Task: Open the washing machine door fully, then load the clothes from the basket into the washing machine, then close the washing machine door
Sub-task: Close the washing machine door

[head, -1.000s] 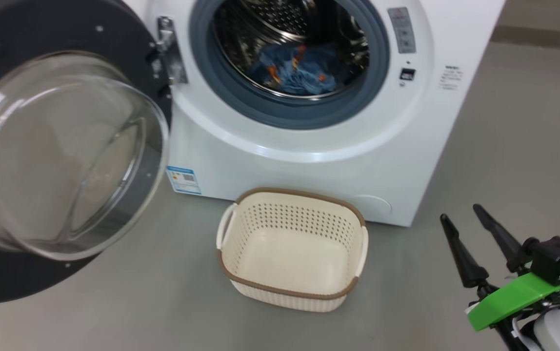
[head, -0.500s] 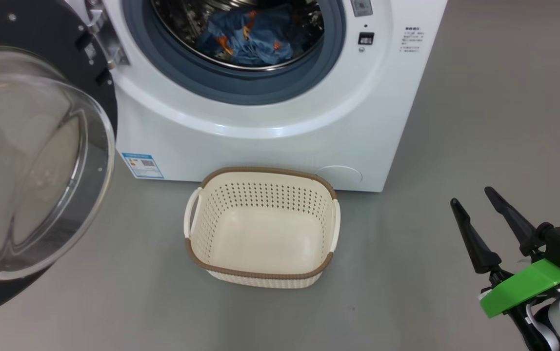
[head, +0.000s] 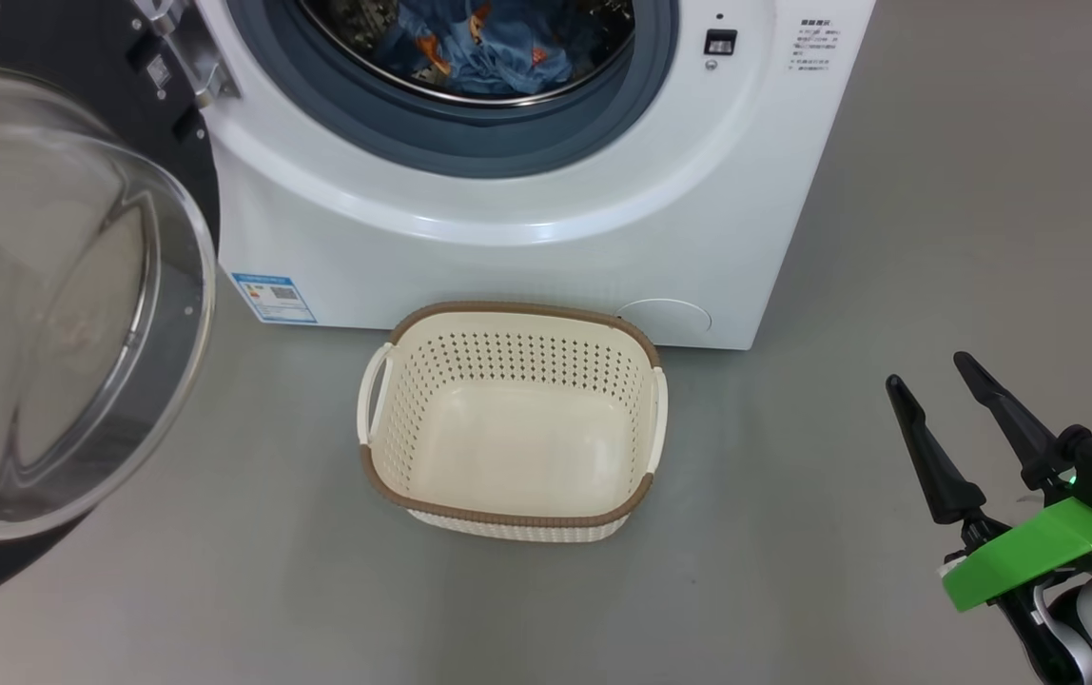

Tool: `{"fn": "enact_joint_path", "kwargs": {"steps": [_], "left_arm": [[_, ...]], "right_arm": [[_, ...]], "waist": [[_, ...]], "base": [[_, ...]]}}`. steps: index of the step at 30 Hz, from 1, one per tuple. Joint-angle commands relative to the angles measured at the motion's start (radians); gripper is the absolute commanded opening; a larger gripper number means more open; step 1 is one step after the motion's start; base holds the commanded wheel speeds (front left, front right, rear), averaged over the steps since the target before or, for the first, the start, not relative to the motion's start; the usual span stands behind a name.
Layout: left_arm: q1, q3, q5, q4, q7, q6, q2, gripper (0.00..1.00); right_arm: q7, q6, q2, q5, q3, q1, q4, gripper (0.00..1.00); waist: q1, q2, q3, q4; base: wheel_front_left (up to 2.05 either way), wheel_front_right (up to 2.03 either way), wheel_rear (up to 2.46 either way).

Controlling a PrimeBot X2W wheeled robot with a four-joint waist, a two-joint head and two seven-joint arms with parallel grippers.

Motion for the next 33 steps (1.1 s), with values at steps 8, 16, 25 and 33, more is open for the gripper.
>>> {"fn": "enact_joint_path", "kwargs": {"steps": [8,16,25,33], "left_arm": [[0.051,-0.077,-0.011,-0.06,0.264,-0.005,0.033,0.0],[0.161,-0.131,-0.039,-0.195,0.507,0.017,0.021,0.0],[0.323,-0.184,-0.093,-0.486,0.734,0.098,-0.037,0.0],[0.428,-0.231,-0.124,-0.793,0.824,0.215,-0.106,0.0]], "right_arm": [[-0.004,0.004,-0.004,0.021,0.008,-0.012,-0.004,1.0],[-0.007,0.004,0.031,0.023,0.009,0.008,0.02,1.0],[-0.009,0.004,0.084,0.022,-0.002,0.036,0.04,1.0],[-0.009,0.004,0.129,0.015,-0.019,0.049,0.033,1.0]], "waist": [[0.0,0.0,-0.04,0.013],[0.0,0.0,-0.1,0.019],[0.0,0.0,-0.17,0.023],[0.0,0.0,-0.193,-0.002]], "base": [[0.0,0.0,0.0],[0.0,0.0,0.0],[0.0,0.0,0.0],[0.0,0.0,0.0]]}}
